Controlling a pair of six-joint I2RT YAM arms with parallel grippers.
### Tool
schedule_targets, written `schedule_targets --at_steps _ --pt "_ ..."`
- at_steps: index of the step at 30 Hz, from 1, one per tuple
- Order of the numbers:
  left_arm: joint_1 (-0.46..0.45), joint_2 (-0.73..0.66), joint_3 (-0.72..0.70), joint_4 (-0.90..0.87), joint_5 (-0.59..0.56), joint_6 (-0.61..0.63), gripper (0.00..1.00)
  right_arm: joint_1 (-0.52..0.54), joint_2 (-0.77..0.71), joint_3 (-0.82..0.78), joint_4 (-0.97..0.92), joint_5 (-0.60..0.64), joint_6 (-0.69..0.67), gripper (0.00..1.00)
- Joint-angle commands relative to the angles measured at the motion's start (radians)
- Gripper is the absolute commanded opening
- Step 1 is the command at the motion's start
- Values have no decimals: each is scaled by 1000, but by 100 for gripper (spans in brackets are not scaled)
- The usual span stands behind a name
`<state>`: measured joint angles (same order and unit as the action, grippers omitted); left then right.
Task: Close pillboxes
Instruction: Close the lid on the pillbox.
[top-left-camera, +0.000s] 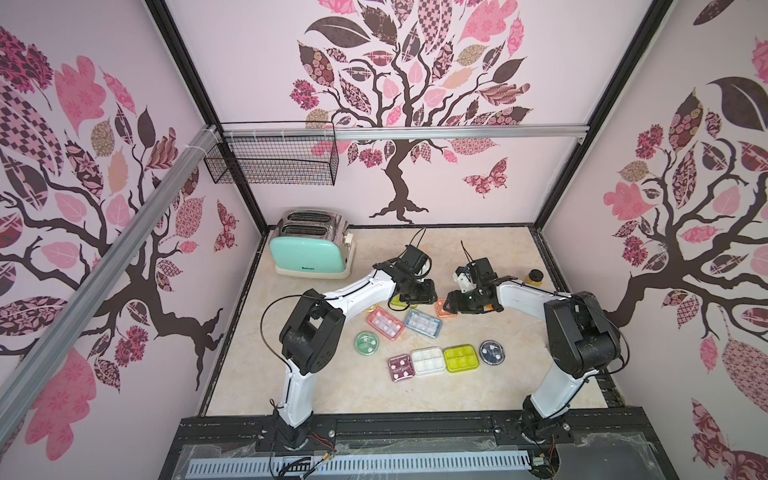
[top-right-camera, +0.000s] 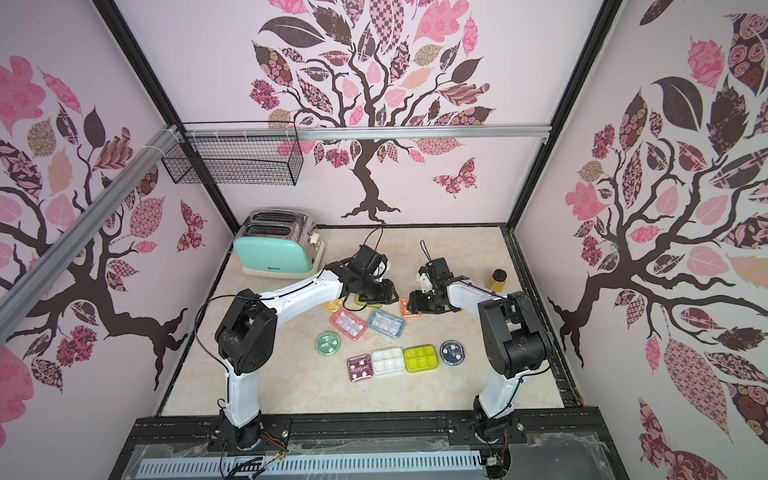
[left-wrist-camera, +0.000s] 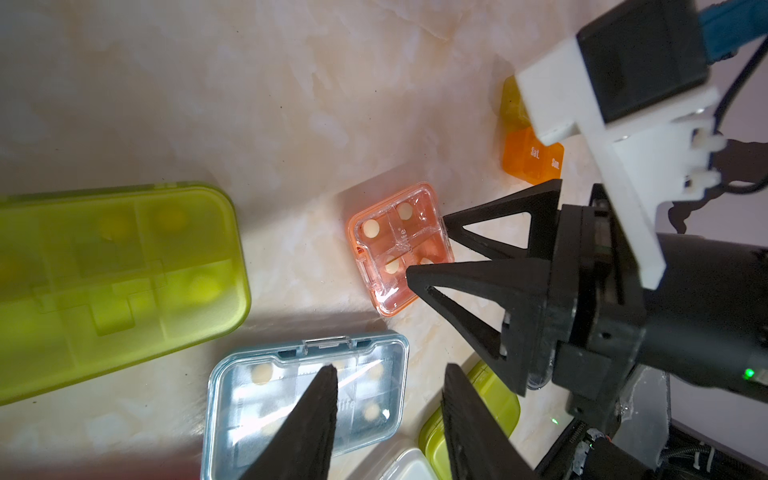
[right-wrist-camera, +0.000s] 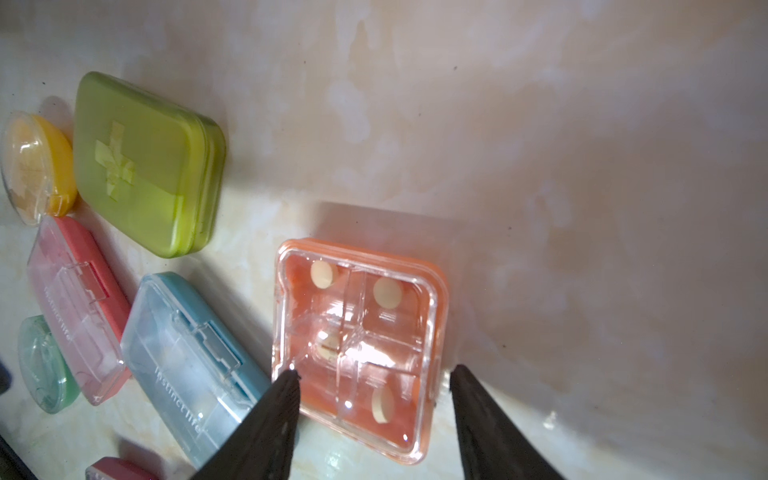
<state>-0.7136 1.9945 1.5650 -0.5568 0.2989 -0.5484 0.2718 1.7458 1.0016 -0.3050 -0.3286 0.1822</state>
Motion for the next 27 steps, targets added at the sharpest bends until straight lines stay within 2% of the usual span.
schedule_targets --at_steps 1,4,8,27 --pt "-3 16 -2 -8 -4 19 45 -6 13 27 -15 14 -5 61" --pt "-3 11 -11 -4 -3 19 45 -6 15 21 -13 17 -3 60" --pt "-4 7 -17 -1 -3 19 45 -6 23 14 -18 27 0 53" --pt "15 -32 -66 16 -4 19 45 -6 37 2 -13 47 6 47"
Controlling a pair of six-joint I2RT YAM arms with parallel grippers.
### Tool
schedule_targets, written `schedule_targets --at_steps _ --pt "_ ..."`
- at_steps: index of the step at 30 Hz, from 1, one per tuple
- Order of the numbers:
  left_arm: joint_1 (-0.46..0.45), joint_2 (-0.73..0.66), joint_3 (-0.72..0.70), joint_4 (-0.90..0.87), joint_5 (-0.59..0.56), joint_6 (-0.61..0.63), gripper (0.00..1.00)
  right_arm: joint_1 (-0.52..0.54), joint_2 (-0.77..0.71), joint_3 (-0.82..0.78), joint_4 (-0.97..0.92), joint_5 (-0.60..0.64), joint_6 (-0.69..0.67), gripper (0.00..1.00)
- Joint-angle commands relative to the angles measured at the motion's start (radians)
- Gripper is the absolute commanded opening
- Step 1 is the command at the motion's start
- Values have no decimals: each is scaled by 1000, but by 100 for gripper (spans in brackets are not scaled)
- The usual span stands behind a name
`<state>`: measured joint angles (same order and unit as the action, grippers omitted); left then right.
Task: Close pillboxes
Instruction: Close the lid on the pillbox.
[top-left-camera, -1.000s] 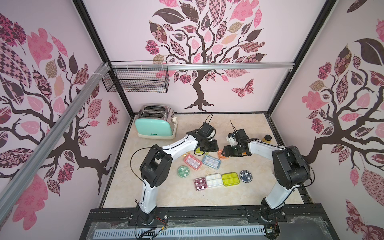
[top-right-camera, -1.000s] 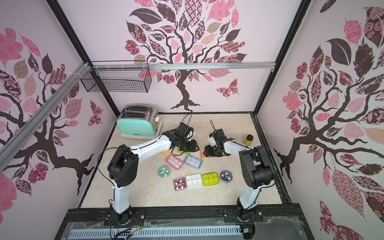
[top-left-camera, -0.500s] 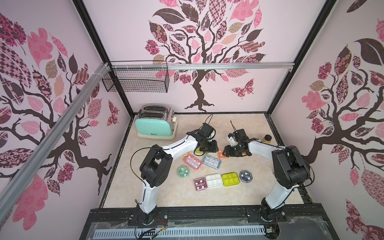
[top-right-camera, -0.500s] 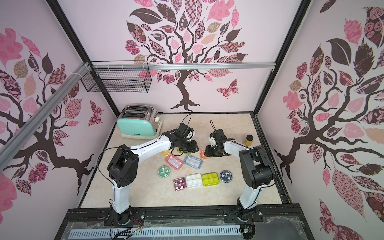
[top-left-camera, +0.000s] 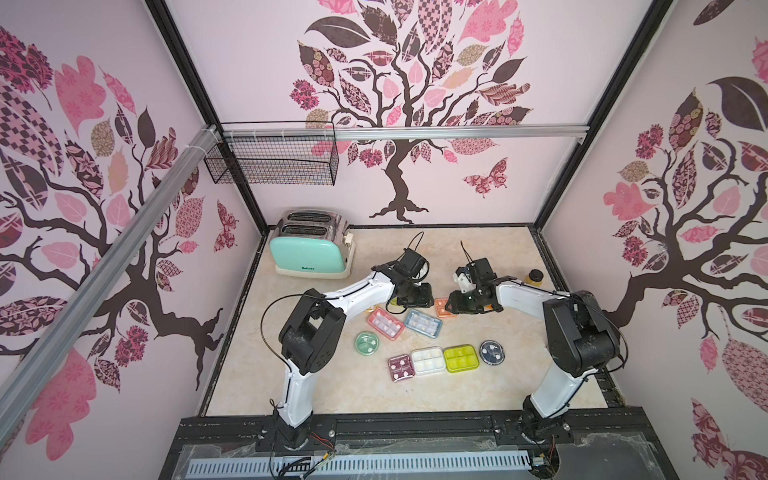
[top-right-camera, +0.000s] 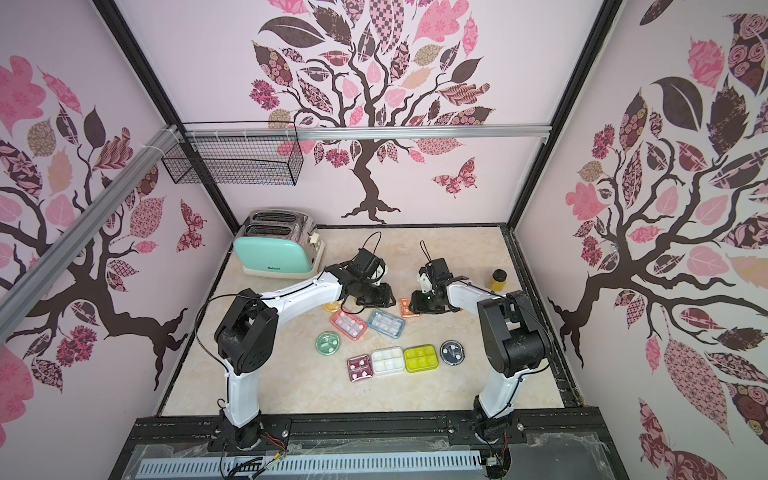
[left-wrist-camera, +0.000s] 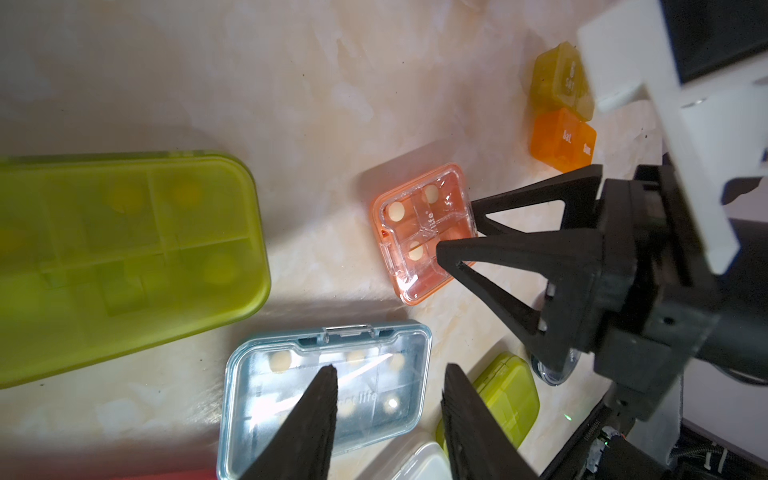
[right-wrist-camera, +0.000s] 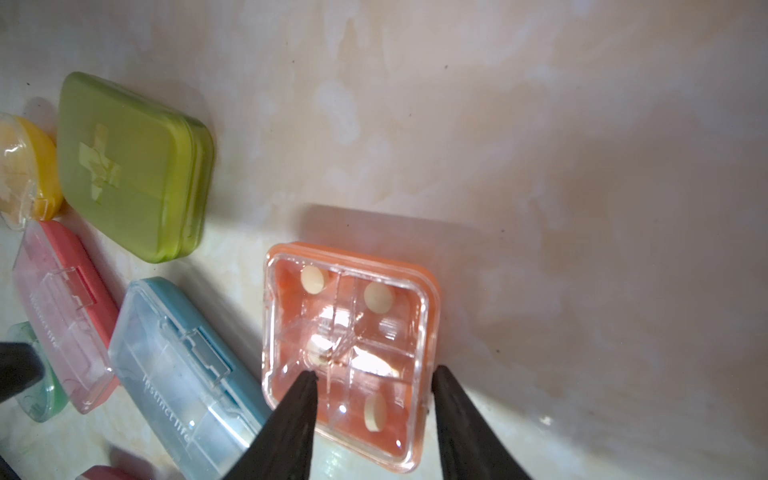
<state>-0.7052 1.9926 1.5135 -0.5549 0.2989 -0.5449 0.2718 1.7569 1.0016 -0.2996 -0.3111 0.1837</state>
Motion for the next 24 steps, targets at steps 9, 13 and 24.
schedule_targets --at_steps 9,13,24 --pt "45 -88 2 -29 -33 49 45 -6 -13 88 -92 63 -6 67" --pt "109 -196 33 -101 -118 117 47 -14 -63 148 -146 79 -21 99" --pt "314 -754 -496 115 -860 481 98 -19 -342 -297 571 625 -140 99"
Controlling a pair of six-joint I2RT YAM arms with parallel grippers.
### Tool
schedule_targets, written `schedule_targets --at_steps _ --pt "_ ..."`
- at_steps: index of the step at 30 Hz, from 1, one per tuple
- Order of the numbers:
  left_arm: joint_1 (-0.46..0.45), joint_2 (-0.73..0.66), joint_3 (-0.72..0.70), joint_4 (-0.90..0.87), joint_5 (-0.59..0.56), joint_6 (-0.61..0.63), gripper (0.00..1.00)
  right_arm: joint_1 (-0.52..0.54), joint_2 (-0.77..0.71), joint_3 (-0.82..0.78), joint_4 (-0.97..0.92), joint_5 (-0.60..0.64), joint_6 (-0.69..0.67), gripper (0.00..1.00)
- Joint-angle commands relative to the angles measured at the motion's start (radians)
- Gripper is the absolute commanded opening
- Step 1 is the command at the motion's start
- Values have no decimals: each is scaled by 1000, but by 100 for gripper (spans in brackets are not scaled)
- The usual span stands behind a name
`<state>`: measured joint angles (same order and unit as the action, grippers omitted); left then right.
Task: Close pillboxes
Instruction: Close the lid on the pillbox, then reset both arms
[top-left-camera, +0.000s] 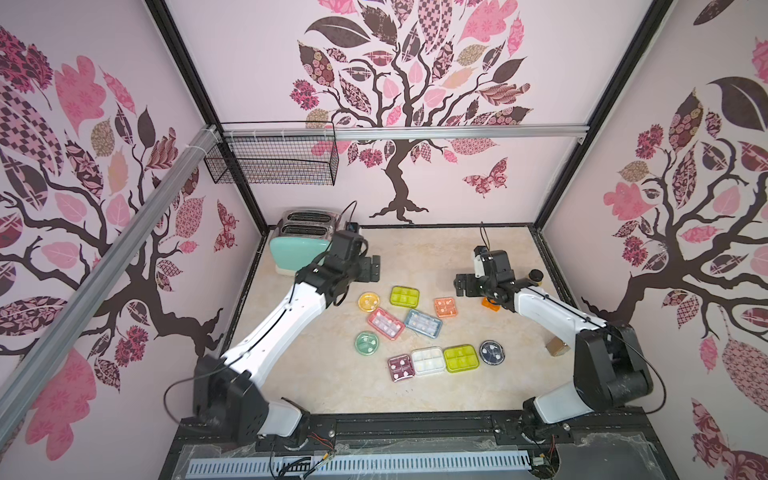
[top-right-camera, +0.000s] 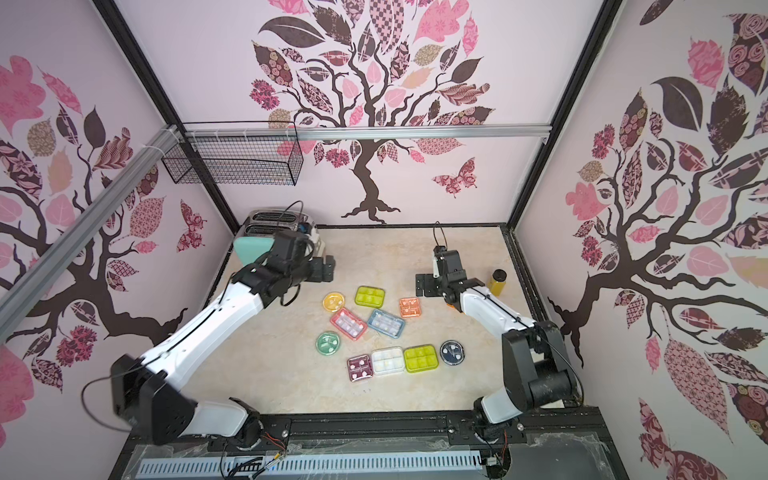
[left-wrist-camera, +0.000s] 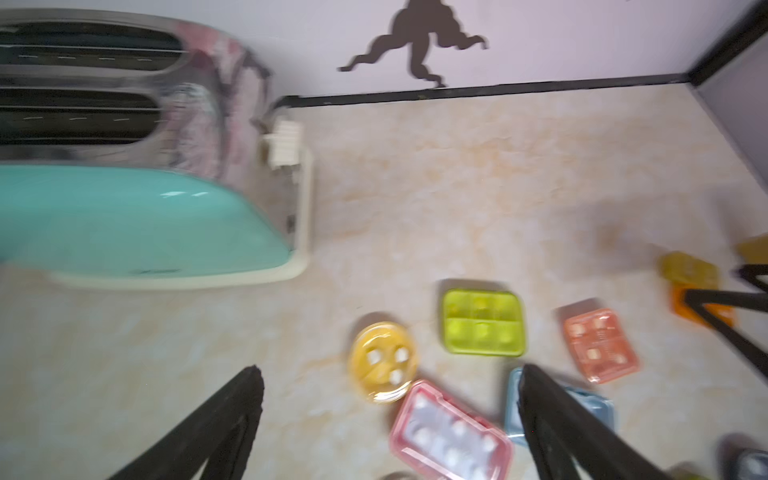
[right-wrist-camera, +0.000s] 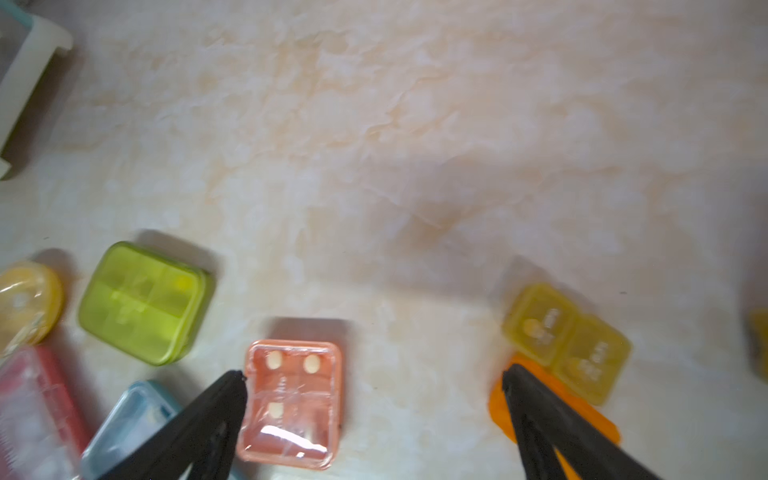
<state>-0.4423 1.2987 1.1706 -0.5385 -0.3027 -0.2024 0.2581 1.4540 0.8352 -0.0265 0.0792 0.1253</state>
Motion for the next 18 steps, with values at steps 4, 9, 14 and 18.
schedule_targets --at_steps 4,9,14,18 --pt "142 -153 -345 296 -382 148 98 -30 -19 -219 436 314 -111 99" --pt "353 -148 -470 458 -211 91 98 -30 14 -311 592 330 -89 99" --pt "469 -125 -611 691 -76 52 98 -36 31 -359 695 320 -107 99" --pt "506 -41 -677 861 -49 70 98 -45 23 -404 809 296 -131 99"
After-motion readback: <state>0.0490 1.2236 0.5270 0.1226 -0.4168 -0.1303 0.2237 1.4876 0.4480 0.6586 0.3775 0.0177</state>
